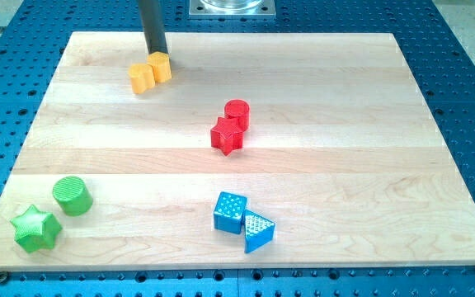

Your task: Move the yellow blocks diagonally to the blue blocks

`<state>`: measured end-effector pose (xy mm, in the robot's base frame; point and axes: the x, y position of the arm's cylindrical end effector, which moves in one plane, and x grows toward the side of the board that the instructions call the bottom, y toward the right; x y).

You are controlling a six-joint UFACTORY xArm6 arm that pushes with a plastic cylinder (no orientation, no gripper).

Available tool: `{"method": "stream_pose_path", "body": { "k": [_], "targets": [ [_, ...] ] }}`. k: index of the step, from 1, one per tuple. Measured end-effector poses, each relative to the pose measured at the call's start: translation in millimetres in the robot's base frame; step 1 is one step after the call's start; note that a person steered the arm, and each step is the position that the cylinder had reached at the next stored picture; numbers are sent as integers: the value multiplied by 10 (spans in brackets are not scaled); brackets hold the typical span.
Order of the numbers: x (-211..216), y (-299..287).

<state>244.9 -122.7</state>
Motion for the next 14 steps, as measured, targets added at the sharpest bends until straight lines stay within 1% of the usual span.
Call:
{"method": "stream_pose_path", "body": {
  "k": [1,2,3,4,6,7,8,9,10,11,13,14],
  "targets": [
    [-99,191],
    [233,197],
    [734,16],
    [864,-194],
    [798,-131],
    [623,-298],
    [621,-946],
    [836,-1393],
    [1551,-1724],
    [1938,-1817],
    [2195,-1821],
    [2634,-1823]
  ]
}}
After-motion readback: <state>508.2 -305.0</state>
